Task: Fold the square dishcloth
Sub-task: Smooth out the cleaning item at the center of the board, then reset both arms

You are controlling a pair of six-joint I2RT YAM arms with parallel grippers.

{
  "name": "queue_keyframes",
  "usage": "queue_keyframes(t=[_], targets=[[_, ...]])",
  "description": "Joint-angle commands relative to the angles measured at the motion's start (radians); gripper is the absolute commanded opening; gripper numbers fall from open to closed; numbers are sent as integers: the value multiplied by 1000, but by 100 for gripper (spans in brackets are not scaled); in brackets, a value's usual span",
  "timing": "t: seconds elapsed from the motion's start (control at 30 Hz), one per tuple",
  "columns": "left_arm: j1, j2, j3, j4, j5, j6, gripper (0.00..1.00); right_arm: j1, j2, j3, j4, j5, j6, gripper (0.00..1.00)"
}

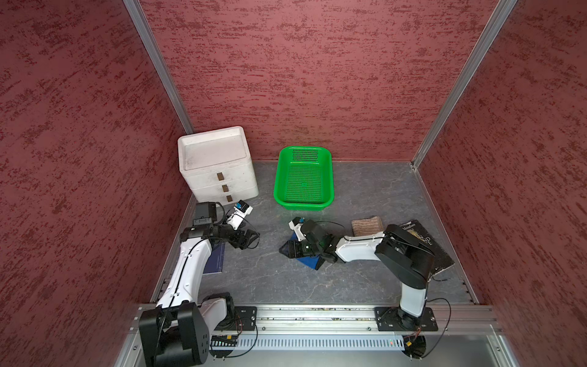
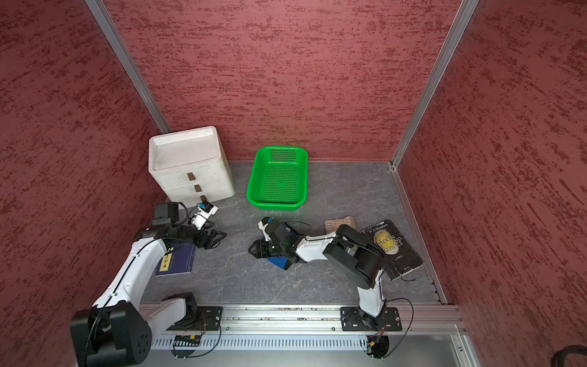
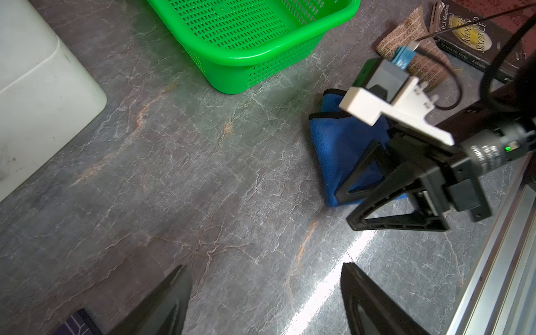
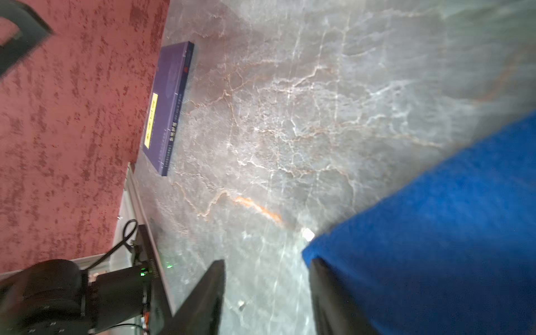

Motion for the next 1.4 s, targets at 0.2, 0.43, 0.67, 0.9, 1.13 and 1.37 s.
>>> queue_keyframes(t=[0.2,0.43,0.67,0.9,1.13,1.37], targets=[[-30,28,4,220,-48,-271,100,-88,-526,100,-597,375,-263,96],[-91,102,4,412,-193,-426,100,-436,-761,69,-817,708,-372,99],[-138,164,-121,742,-293,-511,100,-584,-788,-236,-426,1030,-578,99],[-140,205,-372,1312,-334,-506,100,-710,-807,-535,44,1024,-584,98],[-138,257,-494,1637,-363,-575,100,-727,-566,-703,701,882,-748,98],[-165,442,-538,1937,-482,-588,100,-729,-277,-747,1131,747,-876,98]])
